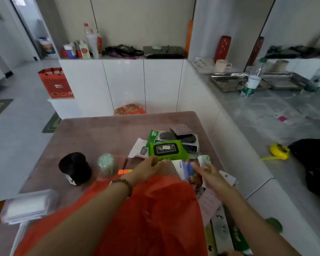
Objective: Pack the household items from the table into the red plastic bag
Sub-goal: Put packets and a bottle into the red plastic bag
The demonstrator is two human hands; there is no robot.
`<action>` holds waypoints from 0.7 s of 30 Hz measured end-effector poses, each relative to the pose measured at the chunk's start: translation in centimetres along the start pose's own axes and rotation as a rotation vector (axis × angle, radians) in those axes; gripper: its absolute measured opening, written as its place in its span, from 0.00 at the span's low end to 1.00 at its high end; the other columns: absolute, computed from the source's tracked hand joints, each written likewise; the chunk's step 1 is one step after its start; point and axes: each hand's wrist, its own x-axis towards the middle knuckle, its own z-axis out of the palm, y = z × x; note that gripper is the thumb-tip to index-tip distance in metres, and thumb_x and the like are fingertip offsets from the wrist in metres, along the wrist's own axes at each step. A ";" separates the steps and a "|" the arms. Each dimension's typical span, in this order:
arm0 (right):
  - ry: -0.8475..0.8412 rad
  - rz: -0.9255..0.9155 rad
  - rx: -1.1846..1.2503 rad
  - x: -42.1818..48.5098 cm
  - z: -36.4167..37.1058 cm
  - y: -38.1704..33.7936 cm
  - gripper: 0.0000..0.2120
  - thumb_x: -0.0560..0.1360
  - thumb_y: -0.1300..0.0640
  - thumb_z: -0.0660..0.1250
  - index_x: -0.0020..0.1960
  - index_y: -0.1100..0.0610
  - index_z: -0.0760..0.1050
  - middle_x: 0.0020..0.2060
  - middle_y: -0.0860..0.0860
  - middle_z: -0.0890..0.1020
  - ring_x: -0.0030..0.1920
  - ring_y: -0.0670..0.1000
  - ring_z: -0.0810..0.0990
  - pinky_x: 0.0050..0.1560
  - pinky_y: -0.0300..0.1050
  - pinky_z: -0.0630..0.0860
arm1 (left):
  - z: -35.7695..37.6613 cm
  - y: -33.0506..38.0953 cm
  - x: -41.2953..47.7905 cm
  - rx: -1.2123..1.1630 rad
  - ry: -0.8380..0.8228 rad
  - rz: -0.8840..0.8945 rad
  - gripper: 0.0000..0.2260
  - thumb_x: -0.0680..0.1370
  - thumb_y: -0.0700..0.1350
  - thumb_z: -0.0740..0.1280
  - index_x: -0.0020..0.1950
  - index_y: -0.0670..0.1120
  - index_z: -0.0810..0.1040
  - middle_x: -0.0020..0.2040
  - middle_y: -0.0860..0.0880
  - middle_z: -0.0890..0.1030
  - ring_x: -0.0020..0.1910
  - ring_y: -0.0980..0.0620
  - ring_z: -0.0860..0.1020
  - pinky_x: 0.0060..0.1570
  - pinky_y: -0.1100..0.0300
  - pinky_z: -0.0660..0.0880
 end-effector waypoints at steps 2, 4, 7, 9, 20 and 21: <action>0.059 -0.008 -0.009 1.8 0.1 0.7 0.52 0.56 0.32 0.74 0.72 0.57 0.63 0.65 0.56 0.75 0.61 0.55 0.76 0.62 0.49 0.73 | 0.2 -0.4 1.4 0.127 -0.041 0.032 0.18 0.80 0.56 0.59 0.60 0.44 0.74 0.58 0.44 0.79 0.55 0.47 0.78 0.58 0.50 0.75; 0.050 0.005 -0.040 3.3 -0.2 1.6 0.49 0.54 0.33 0.76 0.67 0.59 0.70 0.60 0.56 0.79 0.57 0.54 0.80 0.58 0.49 0.76 | 0.2 -1.2 2.6 0.175 -0.062 0.024 0.15 0.79 0.56 0.60 0.57 0.47 0.74 0.57 0.43 0.80 0.55 0.45 0.78 0.55 0.52 0.76; 0.097 0.019 -0.075 4.6 -0.3 2.0 0.31 0.67 0.47 0.75 0.63 0.62 0.73 0.57 0.58 0.80 0.55 0.55 0.79 0.51 0.45 0.75 | -0.2 -1.9 3.7 0.157 -0.031 0.039 0.15 0.78 0.55 0.64 0.59 0.47 0.76 0.53 0.50 0.79 0.51 0.52 0.77 0.48 0.64 0.74; 0.109 -0.009 -0.050 4.7 -0.1 1.8 0.23 0.69 0.50 0.74 0.59 0.60 0.75 0.53 0.57 0.81 0.51 0.55 0.80 0.46 0.45 0.76 | -0.4 -1.9 3.9 0.137 -0.033 0.075 0.13 0.77 0.53 0.65 0.56 0.48 0.78 0.48 0.51 0.78 0.45 0.56 0.76 0.42 0.68 0.73; 0.068 -0.182 0.198 3.9 0.9 -3.6 0.10 0.75 0.51 0.68 0.54 0.53 0.76 0.46 0.54 0.85 0.45 0.55 0.85 0.43 0.52 0.82 | -2.1 -0.6 4.5 -0.344 0.150 -0.019 0.16 0.77 0.60 0.60 0.53 0.50 0.74 0.54 0.50 0.78 0.52 0.51 0.78 0.46 0.63 0.75; 0.040 -0.157 0.274 4.6 1.1 -3.9 0.11 0.75 0.51 0.68 0.54 0.55 0.76 0.46 0.55 0.86 0.45 0.56 0.85 0.44 0.52 0.82 | -2.5 -0.3 4.5 -0.424 0.111 -0.054 0.15 0.77 0.61 0.60 0.51 0.50 0.75 0.53 0.49 0.79 0.52 0.51 0.78 0.49 0.60 0.77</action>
